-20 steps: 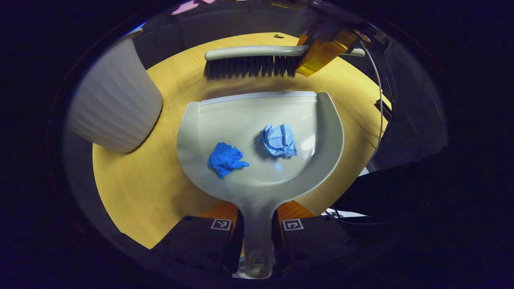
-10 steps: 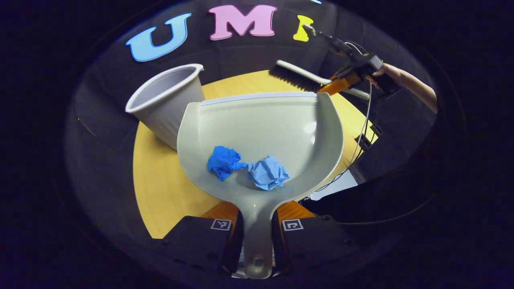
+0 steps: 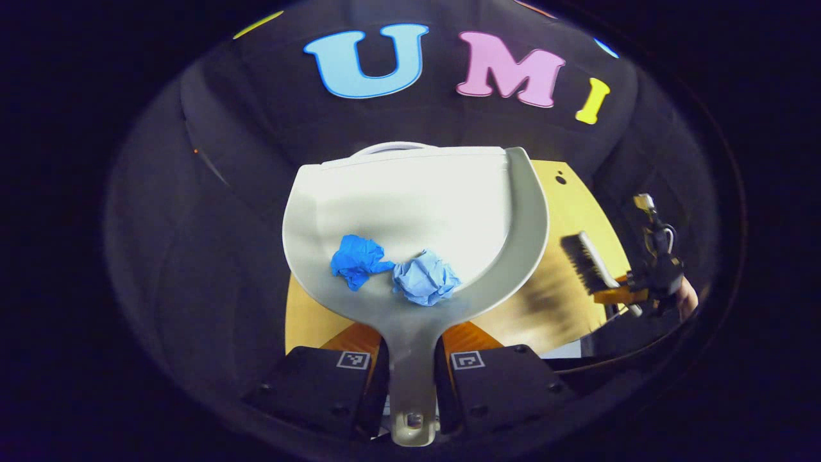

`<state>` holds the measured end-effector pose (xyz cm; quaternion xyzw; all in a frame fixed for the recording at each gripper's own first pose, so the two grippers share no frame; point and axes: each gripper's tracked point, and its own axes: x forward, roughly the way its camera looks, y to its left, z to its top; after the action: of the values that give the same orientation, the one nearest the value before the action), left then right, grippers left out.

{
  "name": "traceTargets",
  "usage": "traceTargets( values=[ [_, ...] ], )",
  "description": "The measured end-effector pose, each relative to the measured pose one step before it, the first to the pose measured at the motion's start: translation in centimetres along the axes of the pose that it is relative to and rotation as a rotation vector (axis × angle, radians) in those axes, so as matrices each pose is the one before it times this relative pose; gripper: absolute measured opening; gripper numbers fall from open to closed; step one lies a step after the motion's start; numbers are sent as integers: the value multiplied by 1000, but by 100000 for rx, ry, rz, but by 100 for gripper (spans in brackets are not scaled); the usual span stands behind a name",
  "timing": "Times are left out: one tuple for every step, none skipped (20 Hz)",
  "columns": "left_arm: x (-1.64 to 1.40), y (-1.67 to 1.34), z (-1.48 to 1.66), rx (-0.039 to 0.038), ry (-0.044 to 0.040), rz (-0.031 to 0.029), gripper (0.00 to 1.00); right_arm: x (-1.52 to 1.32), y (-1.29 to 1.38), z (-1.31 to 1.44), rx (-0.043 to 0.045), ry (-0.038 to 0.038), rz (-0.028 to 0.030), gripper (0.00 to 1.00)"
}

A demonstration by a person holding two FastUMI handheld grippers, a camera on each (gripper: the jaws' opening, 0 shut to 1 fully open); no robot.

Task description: Pick up the small broom and dustpan from the desktop, sweep the trash into the dustpan with the broom, and then empty the trash into the garbage bin.

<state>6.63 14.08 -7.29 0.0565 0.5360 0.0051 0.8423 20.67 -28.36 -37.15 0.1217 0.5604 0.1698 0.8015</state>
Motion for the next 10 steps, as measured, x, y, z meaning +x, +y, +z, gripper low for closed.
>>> traceTargets(
  values=[
    [1172, 1686, 1493, 2232, 2273, 4911, 29, -397, -589, -532, -2461, -237, -2121, 28],
    [1061, 975, 1404, 2829, 2942, 4212, 30, -104, -339, -415, -1036, -263, -1120, 28],
    [1070, 1074, 1203, 3114, 3170, 4141, 30, -356, 665, -837, 1126, -1175, 178, 27],
    [609, -314, 130, 2981, 3222, 2835, 30, -217, 879, -534, 2011, -739, 910, 28],
    [547, -96, 628, 3740, 3796, 3562, 30, -69, 1008, -636, 1221, 82, 2021, 28],
    [-1356, -141, -306, 5437, 4436, 4282, 29, -18, 768, -732, 302, 891, 2059, 27],
    [-949, 166, 431, 4606, 977, 4584, 30, 87, 507, -917, 171, 838, 1295, 27],
    [-661, 111, 525, 6495, 273, 2598, 31, -21, 192, -775, 583, 772, 751, 27],
    [141, 264, -48, 7229, 489, 3945, 30, -13, 102, -634, 1508, 401, 701, 27],
    [981, 103, -1077, 8700, 1745, 4756, 31, -120, -36, -540, 1837, 574, 850, 28]
  ],
)
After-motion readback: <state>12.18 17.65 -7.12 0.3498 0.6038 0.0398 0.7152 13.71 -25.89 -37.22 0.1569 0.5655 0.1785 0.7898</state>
